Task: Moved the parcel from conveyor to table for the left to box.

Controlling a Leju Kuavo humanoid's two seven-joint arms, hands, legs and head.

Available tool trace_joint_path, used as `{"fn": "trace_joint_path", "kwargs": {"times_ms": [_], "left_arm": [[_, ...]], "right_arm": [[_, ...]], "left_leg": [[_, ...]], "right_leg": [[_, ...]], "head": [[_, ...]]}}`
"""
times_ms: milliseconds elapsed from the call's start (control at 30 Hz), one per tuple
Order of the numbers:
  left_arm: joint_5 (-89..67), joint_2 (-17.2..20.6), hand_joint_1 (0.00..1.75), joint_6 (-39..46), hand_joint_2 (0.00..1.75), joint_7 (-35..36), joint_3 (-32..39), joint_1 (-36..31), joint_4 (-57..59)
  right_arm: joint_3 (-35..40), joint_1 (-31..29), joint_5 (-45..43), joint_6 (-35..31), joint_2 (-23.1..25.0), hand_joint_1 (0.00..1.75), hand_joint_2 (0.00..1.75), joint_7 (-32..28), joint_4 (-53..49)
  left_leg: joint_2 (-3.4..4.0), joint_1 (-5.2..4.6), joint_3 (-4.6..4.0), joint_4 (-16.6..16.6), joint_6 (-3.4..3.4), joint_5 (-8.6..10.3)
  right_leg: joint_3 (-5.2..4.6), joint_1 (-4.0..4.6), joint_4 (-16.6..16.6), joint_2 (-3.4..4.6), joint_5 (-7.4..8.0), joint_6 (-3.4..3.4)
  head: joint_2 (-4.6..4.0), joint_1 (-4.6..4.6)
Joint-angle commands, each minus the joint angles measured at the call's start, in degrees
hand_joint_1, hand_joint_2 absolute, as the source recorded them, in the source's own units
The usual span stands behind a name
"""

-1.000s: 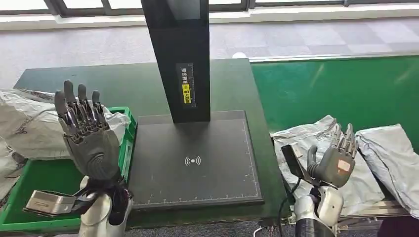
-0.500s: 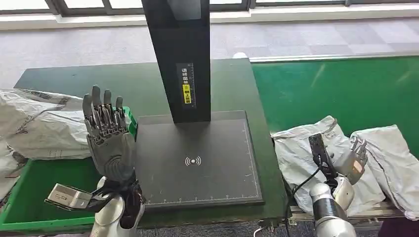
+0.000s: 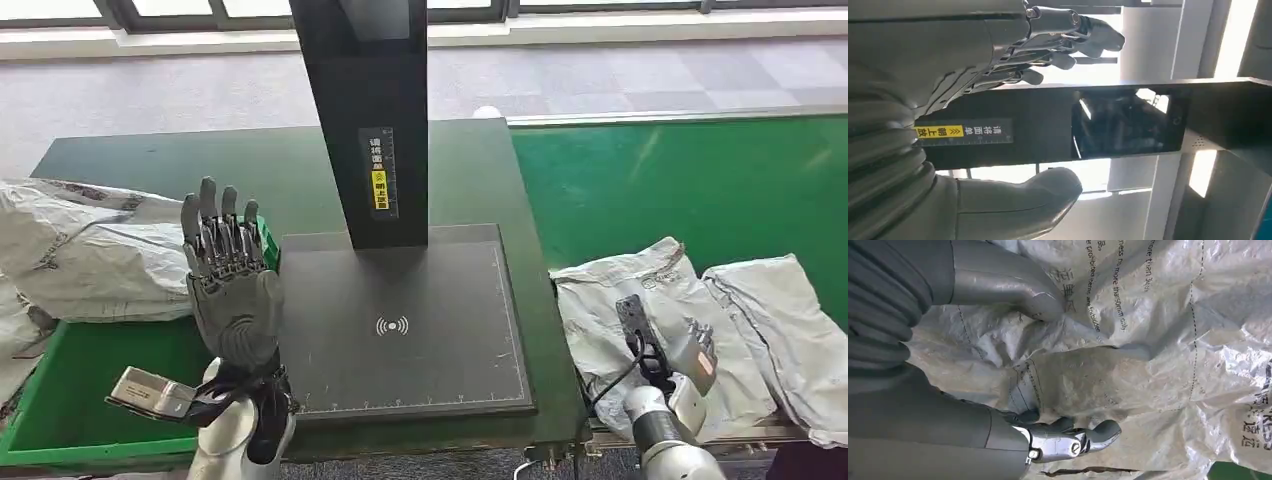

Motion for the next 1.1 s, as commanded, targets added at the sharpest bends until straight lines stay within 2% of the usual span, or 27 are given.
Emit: {"fn": "trace_joint_path", "kwargs": {"times_ms": [33,133,267,367,400,433,667,700,800,900,933,967,1033,1067,1100], "left_arm": [[0.1,-1.6,0.00,0.1,1.75,0.1,-1.3,3.3,2.3],[0.1,-1.6,0.00,0.1,1.75,0.1,-1.3,3.3,2.3],[-0.1,-1.6,0.00,0.4,1.75,0.4,-1.0,3.6,2.2],[-0.3,-1.2,0.00,0.6,1.75,0.6,-1.5,4.2,2.0],[-0.3,-0.9,0.00,0.6,1.75,0.6,-1.7,4.3,2.5],[-0.4,-0.9,0.00,0.7,1.75,0.6,-1.9,4.5,2.7],[-1.4,-0.9,0.00,2.1,1.75,0.0,-1.9,4.7,3.1],[-2.7,-1.2,0.00,4.4,1.75,-0.6,-1.6,4.8,2.5],[-2.8,-1.0,0.00,4.9,1.75,-0.4,-1.9,5.7,1.2],[-2.0,-1.1,0.00,4.8,1.75,-0.2,-1.7,5.5,1.5],[-2.0,-1.0,0.00,5.0,1.75,-0.2,-1.4,5.1,1.8],[-2.0,-1.0,0.00,5.2,1.75,-0.2,-1.1,5.0,1.9],[-2.0,-1.0,0.00,5.3,1.75,-0.3,-0.9,5.3,1.8],[-2.2,-1.1,0.00,5.5,1.75,-0.5,-0.6,5.5,1.7],[-2.2,-1.2,0.00,5.6,1.75,-0.7,-0.5,5.6,1.6]], "right_arm": [[-4.5,-2.8,0.0,0.4,-0.8,0.00,1.75,0.1,5.2],[-4.5,-2.8,0.0,0.4,-0.8,0.00,1.75,0.1,5.2],[-7.8,-1.7,-3.3,11.3,-0.8,0.00,1.75,0.7,5.9],[-7.2,-0.3,-1.9,14.7,-1.0,0.00,1.75,2.7,6.0],[-7.5,0.0,-2.2,17.9,-1.1,0.00,1.75,2.2,6.3],[-7.5,0.2,-2.1,18.7,-1.2,1.75,1.75,2.4,6.4],[-8.2,0.0,-2.7,18.7,-0.5,1.75,1.75,0.6,5.7],[-8.6,-0.8,-4.2,21.8,0.2,1.75,1.75,-4.6,5.7],[-8.6,-1.4,-4.6,22.4,0.7,1.75,1.75,-5.0,5.4],[-8.9,-1.3,-5.4,21.0,0.9,1.75,1.75,-6.8,4.8],[-9.0,-1.4,-6.2,19.7,1.4,1.75,1.75,-9.8,4.2],[-9.5,-1.6,-8.2,17.5,2.3,1.75,1.75,-15.4,3.1],[-9.3,-1.8,-9.2,13.0,3.9,1.75,1.75,-20.1,1.1],[-10.5,-1.6,-15.9,6.1,6.4,1.75,1.75,-30.5,-2.8],[-11.2,-1.3,-19.3,4.3,7.8,1.75,1.75,-34.5,-5.2]], "left_leg": [[0.18,-0.04,0.21,-0.1,0.06,-0.07],[0.17,-0.04,0.21,-0.1,0.05,-0.07],[0.12,-0.04,0.20,-0.1,0.05,-0.05],[0.06,-0.02,0.24,-0.1,0.05,-0.05],[0.07,-0.01,0.29,-0.1,0.06,-0.06],[0.12,-0.02,0.31,-0.2,0.06,-0.07],[0.14,0.01,0.67,-0.1,0.14,-0.14],[0.18,0.03,0.73,-0.1,0.15,-0.16],[0.29,0.03,0.85,-0.1,0.15,-0.25],[0.58,0.02,0.57,-0.1,0.16,-0.32],[0.63,0.03,0.64,-0.1,0.16,-0.43],[0.62,0.03,0.61,-0.1,0.16,-0.40],[0.68,0.06,0.67,-0.1,0.16,-0.49],[0.73,0.04,0.65,-0.1,0.16,-0.47],[0.75,0.03,0.66,-0.1,0.13,-0.48]], "right_leg": [[0.18,0.00,-0.1,0.03,-0.03,-0.02],[0.17,0.00,-0.1,0.01,-0.04,-0.02],[0.18,-0.01,-0.1,-0.01,-0.04,-0.01],[0.24,0.02,-0.1,-0.08,-0.06,-0.01],[0.30,0.03,-0.2,-0.09,-0.07,-0.01],[0.30,0.02,-0.2,-0.04,-0.07,0.00],[0.72,0.11,-0.3,-0.09,-0.10,0.09],[0.81,0.13,-0.3,-0.02,-0.12,0.11],[0.96,0.13,-0.3,0.14,-0.14,0.14],[1.03,0.13,-0.3,0.42,-0.04,0.11],[1.12,0.13,-0.3,0.49,-0.08,0.12],[1.10,0.14,-0.4,0.45,-0.07,0.12],[1.14,0.18,-0.3,0.58,-0.12,0.13],[1.08,0.15,-0.3,0.58,-0.10,0.11],[1.08,0.14,-0.3,0.63,-0.13,0.12]], "head": [[0.00,-0.02],[0.00,-0.02],[0.00,-0.02],[0.00,-0.02],[0.00,-0.02],[0.00,-0.02],[0.00,-0.02],[0.00,-0.02],[0.00,-0.02],[0.00,-0.02],[0.00,-0.02],[0.00,-0.02],[0.00,-0.02],[0.00,-0.02],[0.00,-0.02]]}}
